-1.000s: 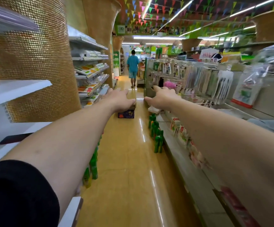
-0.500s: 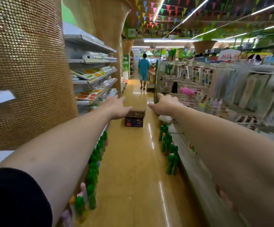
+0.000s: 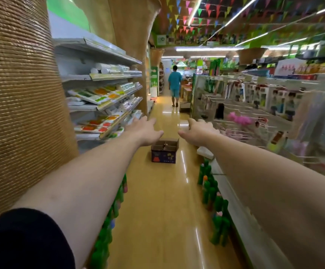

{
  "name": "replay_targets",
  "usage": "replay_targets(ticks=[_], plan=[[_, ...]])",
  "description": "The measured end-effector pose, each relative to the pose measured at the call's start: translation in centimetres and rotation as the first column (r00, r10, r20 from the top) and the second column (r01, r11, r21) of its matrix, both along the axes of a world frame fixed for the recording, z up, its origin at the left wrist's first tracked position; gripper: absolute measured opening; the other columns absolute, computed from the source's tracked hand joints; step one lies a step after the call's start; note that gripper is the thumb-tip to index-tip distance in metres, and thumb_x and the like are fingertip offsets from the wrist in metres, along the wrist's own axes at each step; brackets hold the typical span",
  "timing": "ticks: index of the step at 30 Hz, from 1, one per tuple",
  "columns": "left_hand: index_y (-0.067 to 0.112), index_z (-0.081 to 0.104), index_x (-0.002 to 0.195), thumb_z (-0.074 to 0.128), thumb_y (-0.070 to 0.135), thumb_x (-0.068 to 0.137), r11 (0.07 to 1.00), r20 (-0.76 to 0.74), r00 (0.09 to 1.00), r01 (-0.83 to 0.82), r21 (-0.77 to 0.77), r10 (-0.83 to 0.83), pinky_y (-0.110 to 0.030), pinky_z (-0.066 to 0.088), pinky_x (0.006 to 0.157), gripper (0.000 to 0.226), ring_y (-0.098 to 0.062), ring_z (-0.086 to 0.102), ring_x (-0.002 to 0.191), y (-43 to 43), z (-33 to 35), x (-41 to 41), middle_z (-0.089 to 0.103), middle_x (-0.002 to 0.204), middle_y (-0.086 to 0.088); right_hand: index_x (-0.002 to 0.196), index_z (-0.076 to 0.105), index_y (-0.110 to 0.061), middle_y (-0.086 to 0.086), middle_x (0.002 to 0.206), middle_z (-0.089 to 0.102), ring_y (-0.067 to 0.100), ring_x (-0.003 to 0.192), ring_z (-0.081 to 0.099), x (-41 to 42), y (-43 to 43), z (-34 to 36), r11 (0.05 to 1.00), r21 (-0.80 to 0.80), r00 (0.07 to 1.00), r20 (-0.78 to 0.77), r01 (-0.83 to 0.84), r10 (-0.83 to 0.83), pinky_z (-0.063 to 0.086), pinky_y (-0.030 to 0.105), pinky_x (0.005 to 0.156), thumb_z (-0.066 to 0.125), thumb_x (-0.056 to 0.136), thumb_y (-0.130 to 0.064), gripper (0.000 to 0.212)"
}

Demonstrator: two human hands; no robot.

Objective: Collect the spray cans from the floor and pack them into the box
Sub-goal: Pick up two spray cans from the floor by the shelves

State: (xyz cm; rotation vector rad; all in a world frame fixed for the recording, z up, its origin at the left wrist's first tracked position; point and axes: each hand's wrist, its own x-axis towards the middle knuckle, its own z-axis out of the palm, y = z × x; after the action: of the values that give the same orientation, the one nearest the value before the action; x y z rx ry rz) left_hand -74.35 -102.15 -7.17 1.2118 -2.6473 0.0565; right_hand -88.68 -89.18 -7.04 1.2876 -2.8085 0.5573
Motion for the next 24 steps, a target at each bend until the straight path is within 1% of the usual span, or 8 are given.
replay_targets(ticks=[4,10,15,19,24], plan=[[0.031,0.026,0.158,0.037,0.070,0.093,1.000,-0.007,1.000,0.010,-0.015,-0.010,-0.055,0.025,0.120,0.076,-0.033,0.018,0.152,-8.8,-1.3,-4.7,0.022,0.166,-0.006,0.159,0.023,-0.033,0.010,0.162,0.030,0.039,0.147,0.028,-5.2,-8.3,-0.9,1.000,0.011,1.000,-0.001,0.004,-0.004,0.031,0.063,0.114,0.050,0.093,-0.067,0.079],[0.029,0.025,0.159,0.038,0.067,0.096,0.998,-0.054,0.998,0.037,0.041,-0.035,-0.055,0.024,0.121,0.075,-0.034,0.015,0.153,-22.5,1.0,-12.8,0.020,0.167,-0.006,0.158,0.026,-0.030,0.012,0.158,0.036,0.040,0.145,0.031,-13.0,-21.2,0.8,0.999,-0.007,0.999,0.013,0.038,-0.038,0.035,0.063,0.112,0.051,0.093,-0.067,0.078],[0.028,0.027,0.158,0.039,0.064,0.098,0.996,-0.054,0.995,0.090,-0.005,-0.090,-0.052,0.026,0.118,0.071,-0.032,0.023,0.151,-30.1,2.2,-19.6,0.025,0.165,-0.007,0.159,0.024,-0.031,0.011,0.160,0.034,0.040,0.144,0.033,-18.9,-30.2,1.8,0.998,-0.016,0.998,-0.010,0.063,-0.063,0.037,0.062,0.111,0.052,0.092,-0.068,0.080],[0.029,0.025,0.158,0.039,0.065,0.097,0.996,-0.036,0.995,0.089,0.006,-0.089,-0.058,0.023,0.120,0.072,-0.032,0.015,0.153,-36.4,1.0,-24.7,0.022,0.166,-0.005,0.159,0.022,-0.032,0.011,0.162,0.031,0.040,0.147,0.029,-23.8,-37.0,0.9,0.998,-0.006,0.998,0.008,0.060,-0.060,0.034,0.063,0.113,0.051,0.093,-0.068,0.081],[0.031,0.026,0.158,0.040,0.068,0.095,0.997,-0.047,0.997,0.067,0.030,-0.065,-0.057,0.024,0.120,0.074,-0.034,0.018,0.152,-46.1,-1.5,-31.4,0.023,0.166,-0.007,0.160,0.022,-0.030,0.010,0.163,0.029,0.039,0.148,0.027,-30.9,-45.6,-1.7,0.999,0.003,0.999,0.012,0.036,-0.036,0.032,0.062,0.115,0.051,0.094,-0.066,0.081]])
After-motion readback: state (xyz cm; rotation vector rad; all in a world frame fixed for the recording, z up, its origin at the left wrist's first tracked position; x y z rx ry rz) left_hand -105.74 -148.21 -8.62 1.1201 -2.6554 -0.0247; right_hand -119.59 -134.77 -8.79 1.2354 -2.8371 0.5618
